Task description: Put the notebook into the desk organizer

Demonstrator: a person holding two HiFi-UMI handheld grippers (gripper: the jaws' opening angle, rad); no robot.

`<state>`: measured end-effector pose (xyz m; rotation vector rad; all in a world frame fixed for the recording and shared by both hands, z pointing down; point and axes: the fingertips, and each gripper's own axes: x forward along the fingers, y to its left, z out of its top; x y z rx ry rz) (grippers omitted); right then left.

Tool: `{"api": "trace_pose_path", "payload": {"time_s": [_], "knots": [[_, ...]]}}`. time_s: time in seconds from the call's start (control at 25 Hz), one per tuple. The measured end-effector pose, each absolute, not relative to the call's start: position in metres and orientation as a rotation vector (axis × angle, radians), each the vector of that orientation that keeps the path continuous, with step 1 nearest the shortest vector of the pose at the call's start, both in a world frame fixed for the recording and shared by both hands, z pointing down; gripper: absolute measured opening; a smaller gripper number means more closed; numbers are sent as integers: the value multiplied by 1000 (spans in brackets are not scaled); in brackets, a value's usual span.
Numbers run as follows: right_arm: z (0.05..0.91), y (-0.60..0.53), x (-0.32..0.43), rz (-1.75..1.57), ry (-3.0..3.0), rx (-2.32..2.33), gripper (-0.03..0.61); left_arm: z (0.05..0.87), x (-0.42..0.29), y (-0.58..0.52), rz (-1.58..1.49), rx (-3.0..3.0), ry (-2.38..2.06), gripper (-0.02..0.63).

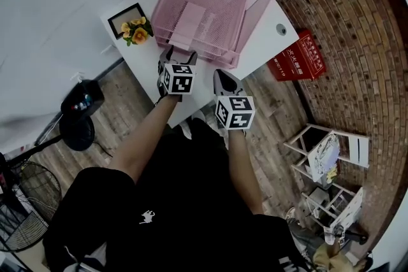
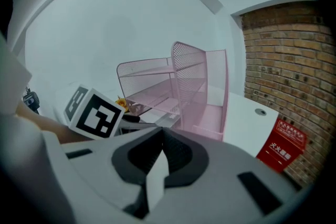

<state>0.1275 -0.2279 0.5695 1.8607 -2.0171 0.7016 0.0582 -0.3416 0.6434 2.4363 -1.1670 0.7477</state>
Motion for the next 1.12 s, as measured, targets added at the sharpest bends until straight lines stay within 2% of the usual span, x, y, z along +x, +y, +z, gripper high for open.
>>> {"api": "trace_pose_path", "payload": {"time_s": [0.44,0.88,0.96,1.12], "knots": [[555,-211,119,702,-1984,1940,3,633,48,-316,753,2543,-1047,334],[523,-173,109,632,-2013,1966,2,577,9,-259,645,2632,-1033,30],[514,-162,105,622,-2044,1959,2,564,0,-247,621,2631,-1059,5],[486,-133,97,572,-2141,1959,2,537,-15,-215,569,2609,-1101,3]]}}
